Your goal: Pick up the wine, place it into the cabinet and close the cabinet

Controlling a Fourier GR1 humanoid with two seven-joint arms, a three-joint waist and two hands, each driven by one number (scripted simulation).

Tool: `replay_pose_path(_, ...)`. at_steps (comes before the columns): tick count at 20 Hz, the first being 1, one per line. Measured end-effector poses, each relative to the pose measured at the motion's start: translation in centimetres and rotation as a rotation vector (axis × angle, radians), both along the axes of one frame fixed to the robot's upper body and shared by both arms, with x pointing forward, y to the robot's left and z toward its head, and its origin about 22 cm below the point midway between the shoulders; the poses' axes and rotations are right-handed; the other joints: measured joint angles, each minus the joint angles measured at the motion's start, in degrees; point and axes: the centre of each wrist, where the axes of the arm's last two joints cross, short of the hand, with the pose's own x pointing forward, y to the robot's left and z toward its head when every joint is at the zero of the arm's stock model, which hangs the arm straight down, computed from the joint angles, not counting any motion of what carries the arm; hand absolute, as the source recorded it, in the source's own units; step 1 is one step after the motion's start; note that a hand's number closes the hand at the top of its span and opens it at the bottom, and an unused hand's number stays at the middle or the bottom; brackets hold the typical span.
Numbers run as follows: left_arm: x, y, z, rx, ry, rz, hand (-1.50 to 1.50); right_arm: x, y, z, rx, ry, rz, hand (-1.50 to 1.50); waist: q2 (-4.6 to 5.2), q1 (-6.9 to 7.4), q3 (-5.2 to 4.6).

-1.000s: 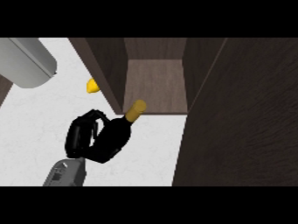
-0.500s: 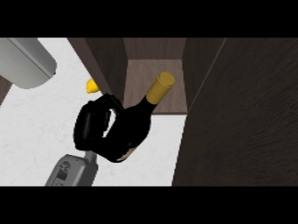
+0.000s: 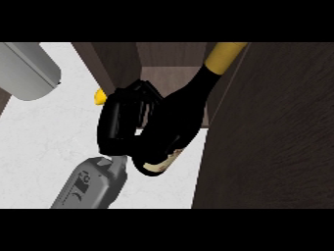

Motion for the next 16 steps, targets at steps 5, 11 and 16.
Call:
replay_pose_path(5, 1.8, -1.7, 2.4, 0.001, 0.039, 0.031, 1.5, 0.1, 0.1, 0.3, -0.001, -0.01, 0.008, -1.5, 0.09, -0.12, -0.01)
replay_pose_path(11, 4.5, -2.3, 3.0, 0.024, 0.033, 0.074, 1.5, 0.2, 0.1, 0.0, -0.005, 0.0, 0.015, -1.5, 0.22, -0.2, -0.03)
replay_pose_path(16, 5.7, -3.0, 1.9, 0.119, -0.008, 0.112, 1.5, 0.3, 0.0, -0.3, -0.01, 0.002, 0.014, -1.5, 0.24, -0.21, -0.02)
